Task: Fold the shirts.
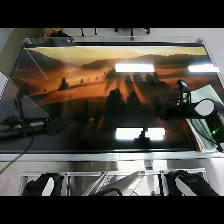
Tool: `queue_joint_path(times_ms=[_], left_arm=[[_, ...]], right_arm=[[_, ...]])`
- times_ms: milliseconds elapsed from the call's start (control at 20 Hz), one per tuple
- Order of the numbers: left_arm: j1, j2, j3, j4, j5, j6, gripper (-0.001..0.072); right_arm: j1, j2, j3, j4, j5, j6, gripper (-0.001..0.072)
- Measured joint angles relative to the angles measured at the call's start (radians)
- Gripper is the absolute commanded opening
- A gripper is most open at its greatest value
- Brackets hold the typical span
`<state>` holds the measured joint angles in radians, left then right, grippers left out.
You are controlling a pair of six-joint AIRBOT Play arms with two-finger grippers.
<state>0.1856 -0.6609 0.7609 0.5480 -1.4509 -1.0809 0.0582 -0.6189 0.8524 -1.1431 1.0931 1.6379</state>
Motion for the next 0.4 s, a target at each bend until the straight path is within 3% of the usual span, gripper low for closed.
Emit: queue_joint_path(times_ms=[400], left_arm=[[0.061, 0.179, -0.167, 0.032, 0.019, -0.018, 0.0022]], right_arm=[[0.030, 0.019, -0.038, 0.021, 0.013, 0.008, 0.0024]])
